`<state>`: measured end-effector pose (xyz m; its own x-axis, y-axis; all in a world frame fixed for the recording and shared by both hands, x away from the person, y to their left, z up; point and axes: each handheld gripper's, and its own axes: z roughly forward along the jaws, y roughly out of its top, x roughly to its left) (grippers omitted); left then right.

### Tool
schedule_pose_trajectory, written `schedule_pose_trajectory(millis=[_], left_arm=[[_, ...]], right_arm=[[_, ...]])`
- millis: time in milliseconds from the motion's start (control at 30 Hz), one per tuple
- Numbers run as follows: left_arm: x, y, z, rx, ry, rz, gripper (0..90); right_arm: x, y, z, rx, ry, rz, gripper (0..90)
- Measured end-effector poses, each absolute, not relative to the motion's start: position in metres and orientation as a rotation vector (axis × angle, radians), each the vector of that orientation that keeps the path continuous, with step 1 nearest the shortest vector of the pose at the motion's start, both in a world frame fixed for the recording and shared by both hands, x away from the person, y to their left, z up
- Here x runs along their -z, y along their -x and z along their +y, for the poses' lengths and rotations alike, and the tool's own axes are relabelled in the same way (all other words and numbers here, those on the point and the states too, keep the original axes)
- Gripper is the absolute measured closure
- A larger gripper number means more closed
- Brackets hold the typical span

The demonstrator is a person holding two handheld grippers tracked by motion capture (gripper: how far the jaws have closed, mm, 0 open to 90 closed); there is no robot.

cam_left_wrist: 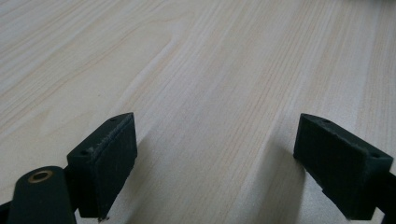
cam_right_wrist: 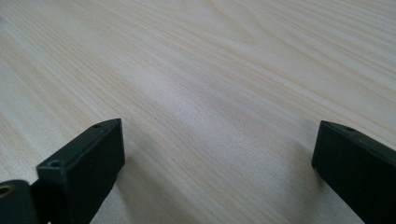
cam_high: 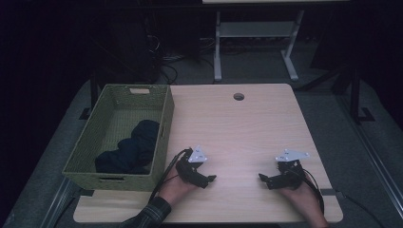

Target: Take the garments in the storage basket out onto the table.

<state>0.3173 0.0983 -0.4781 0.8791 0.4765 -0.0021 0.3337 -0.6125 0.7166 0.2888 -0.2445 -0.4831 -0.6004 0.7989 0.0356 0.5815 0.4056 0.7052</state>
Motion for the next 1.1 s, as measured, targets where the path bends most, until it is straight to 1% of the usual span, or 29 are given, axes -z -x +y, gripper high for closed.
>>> schedule_pose_trajectory(millis=[633, 733, 1100], left_arm=[[0.475, -0.319, 0.100, -0.232, -2.307, 0.577, 13.6], [0.472, -0.320, 0.103, -0.211, -2.292, 0.587, 13.6], [0.464, -0.322, 0.106, -0.207, -2.291, 0.585, 13.6]], right_arm=[[0.483, -0.288, -0.245, -1.000, -1.200, 2.359, 1.9], [0.483, -0.288, -0.245, -1.000, -1.200, 2.358, 2.0], [0.483, -0.288, -0.245, -1.000, -1.199, 2.359, 1.9]])
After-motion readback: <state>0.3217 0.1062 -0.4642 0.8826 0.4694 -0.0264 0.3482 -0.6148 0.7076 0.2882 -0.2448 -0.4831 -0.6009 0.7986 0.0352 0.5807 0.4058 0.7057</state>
